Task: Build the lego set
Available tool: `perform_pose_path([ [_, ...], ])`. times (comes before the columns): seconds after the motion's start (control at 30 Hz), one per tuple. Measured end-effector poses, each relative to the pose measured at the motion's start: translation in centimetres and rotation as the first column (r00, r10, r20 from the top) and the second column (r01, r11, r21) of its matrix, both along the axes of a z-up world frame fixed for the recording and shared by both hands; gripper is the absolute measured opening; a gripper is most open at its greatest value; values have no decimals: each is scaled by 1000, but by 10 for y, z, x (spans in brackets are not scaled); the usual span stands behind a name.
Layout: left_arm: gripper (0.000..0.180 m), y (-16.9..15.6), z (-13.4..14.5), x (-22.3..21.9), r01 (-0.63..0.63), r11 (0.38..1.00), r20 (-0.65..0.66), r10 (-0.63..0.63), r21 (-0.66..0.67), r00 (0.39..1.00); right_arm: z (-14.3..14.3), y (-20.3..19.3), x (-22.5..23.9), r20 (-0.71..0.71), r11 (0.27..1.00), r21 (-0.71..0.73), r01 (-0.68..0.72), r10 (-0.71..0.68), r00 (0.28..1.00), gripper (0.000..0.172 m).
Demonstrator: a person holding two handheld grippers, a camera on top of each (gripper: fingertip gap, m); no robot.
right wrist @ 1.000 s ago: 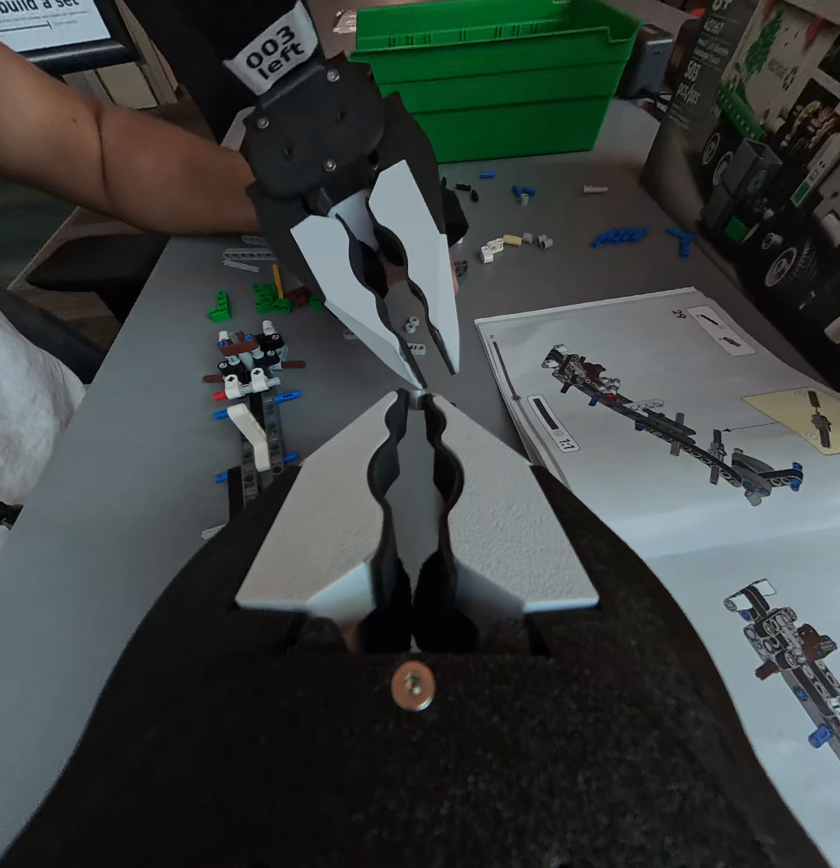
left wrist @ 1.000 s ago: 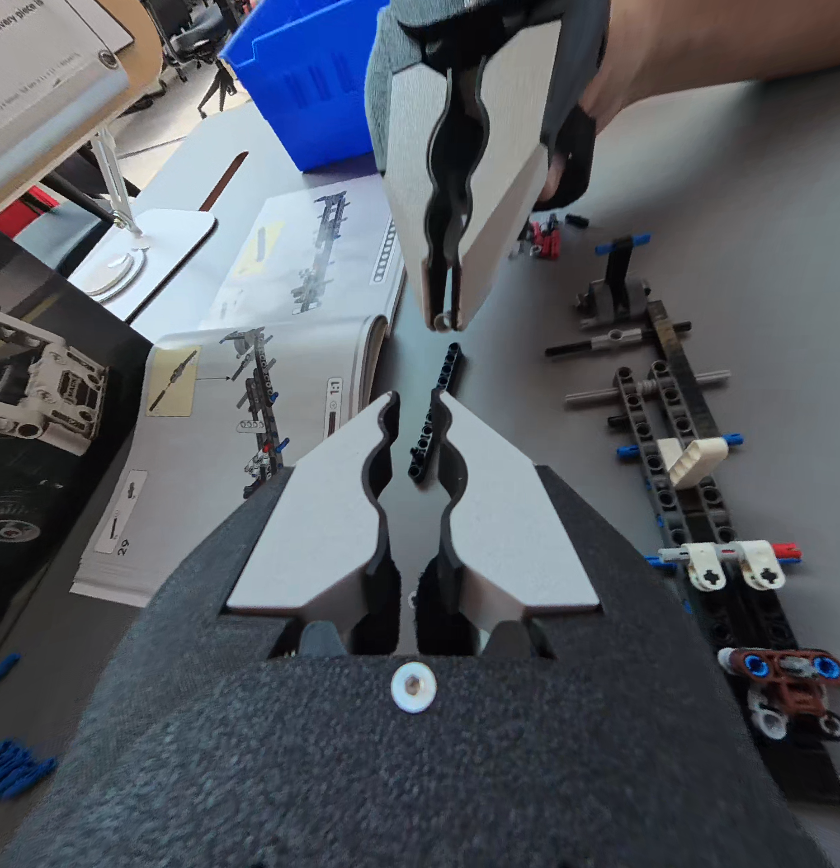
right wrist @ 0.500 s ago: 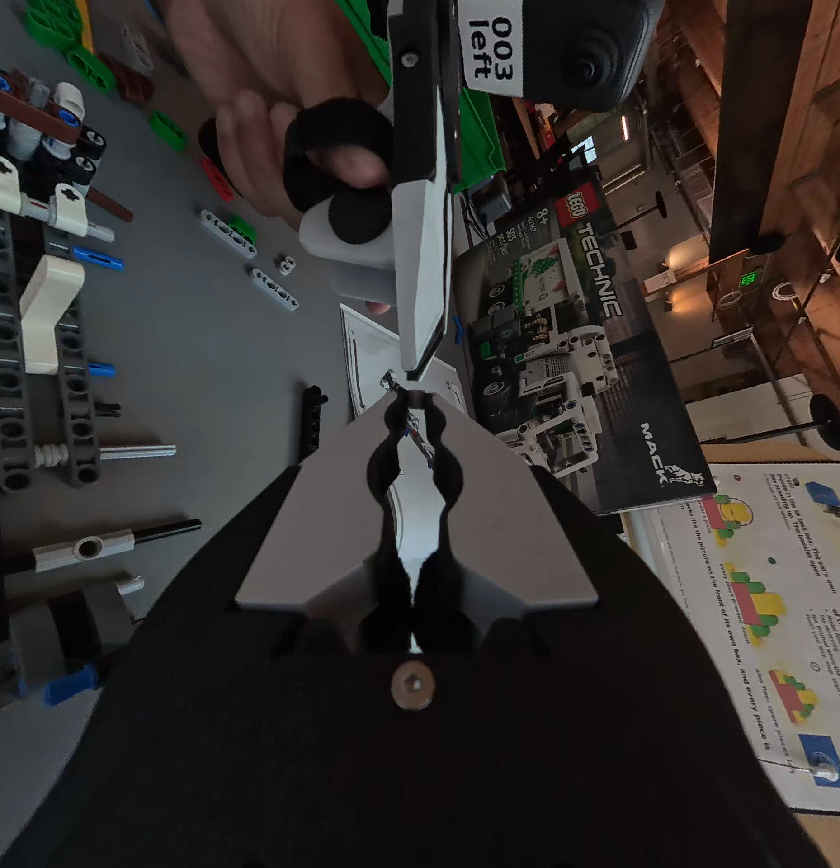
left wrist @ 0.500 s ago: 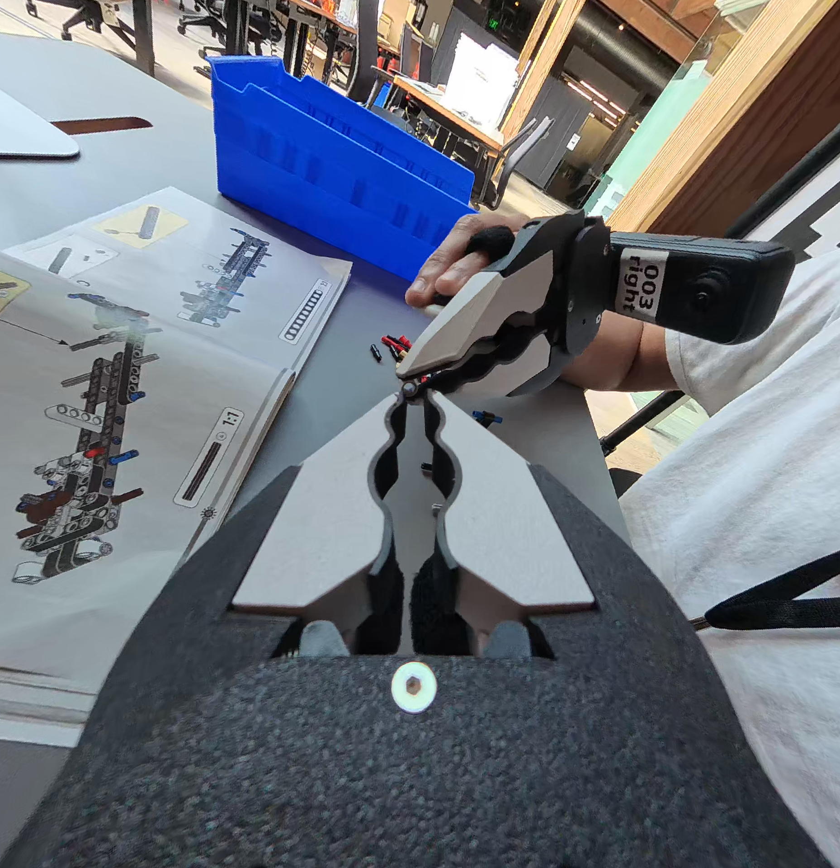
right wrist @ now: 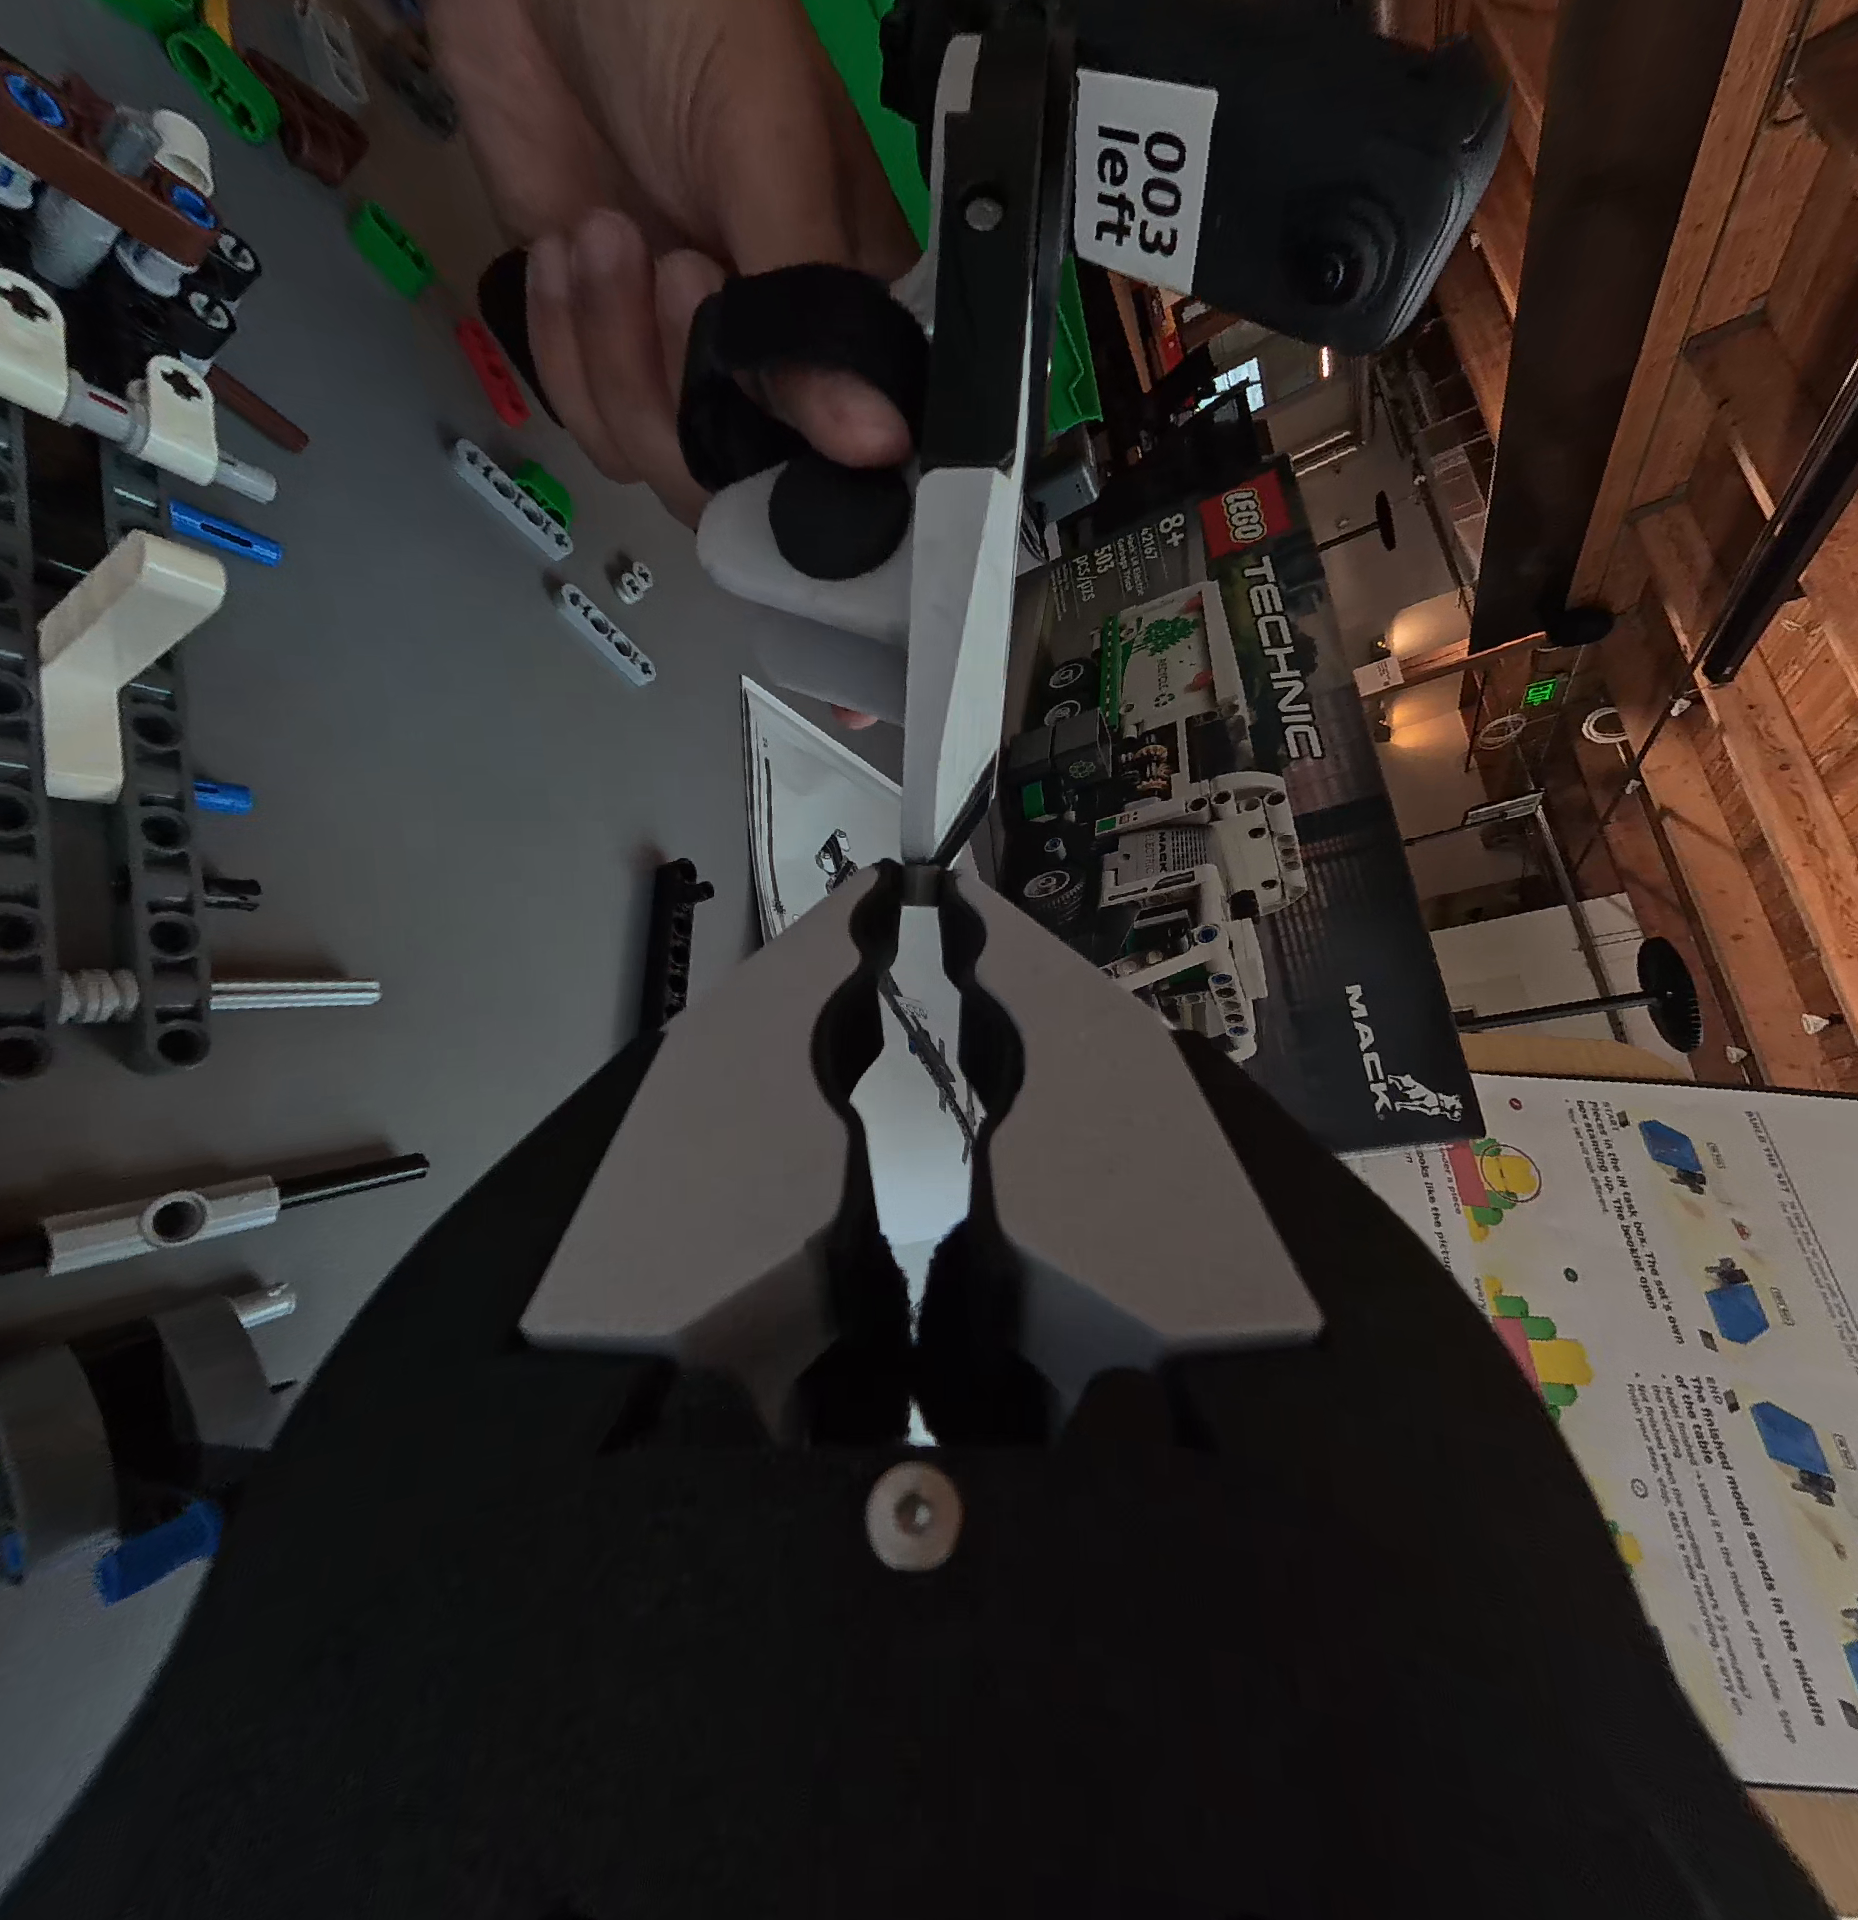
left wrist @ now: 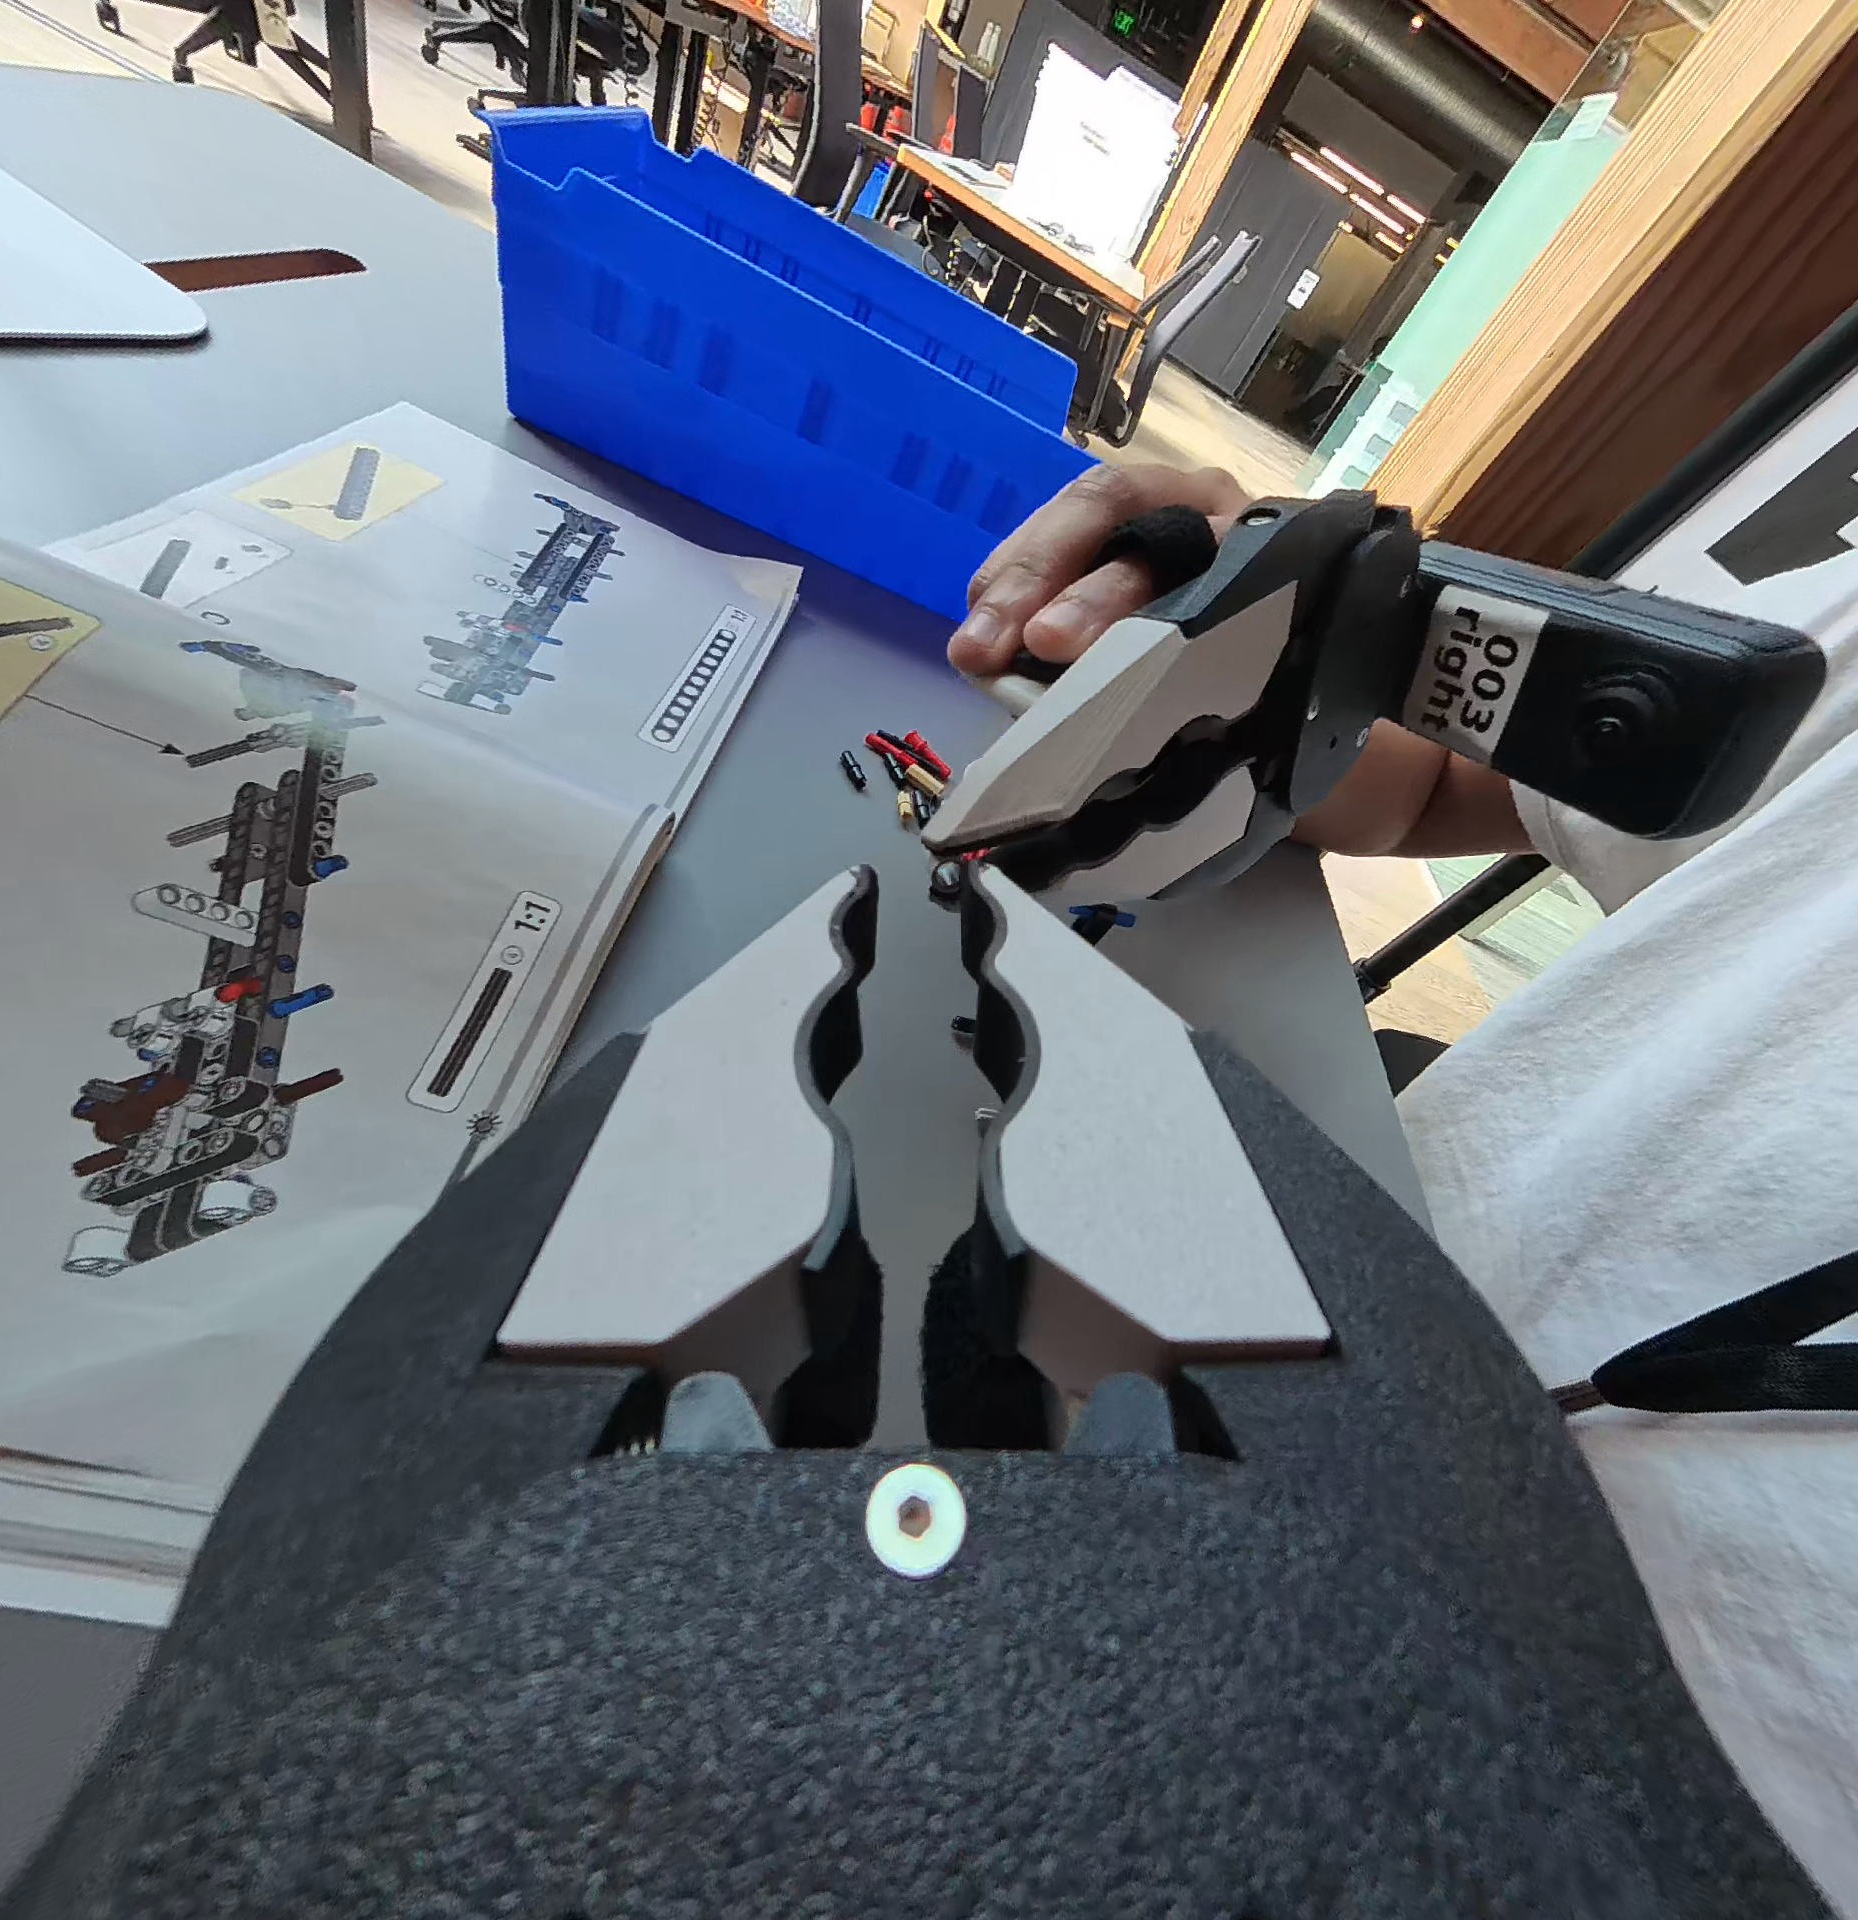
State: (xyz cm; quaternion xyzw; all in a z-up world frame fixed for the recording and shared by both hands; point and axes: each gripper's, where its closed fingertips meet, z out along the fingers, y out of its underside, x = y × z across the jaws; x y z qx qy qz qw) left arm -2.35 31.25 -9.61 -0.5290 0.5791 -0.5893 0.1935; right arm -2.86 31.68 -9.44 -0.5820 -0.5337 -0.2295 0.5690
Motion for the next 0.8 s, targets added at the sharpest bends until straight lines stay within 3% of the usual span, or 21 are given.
perform_pose_path([
  [0.1, 4, -5, 3, -1, 30, 999, 12, -30, -35, 999, 1, 0, 1, 8, 1000, 11, 3, -3, 1000, 6],
  [0.27, 10, -7, 5, -3, 57, 994, 19, -55, -96, 998, 4, -2, -1, 8, 999, 30, -27, 27, 1000, 6],
  [0.37, 17, -8, 4, -3, 62, 994, 13, -62, -90, 998, 0, -1, -1, 40, 999, 30, -22, 21, 999, 6],
  [0.53, 7, -8, 1, -2, 51, 997, 4, -51, -49, 999, -2, -1, -3, 55, 999, 35, -28, 26, 998, 6],
  [0.67, 6, -10, 3, -4, 71, 995, 11, -70, -71, 997, 1, -2, -5, 4, 999, 30, -40, 40, 999, 6],
  [0.8, 5, -17, 13, -10, 151, 971, 50, -144, -187, 988, 9, -8, -11, -123, 996, 1, -93, 92, 988, 6],
])
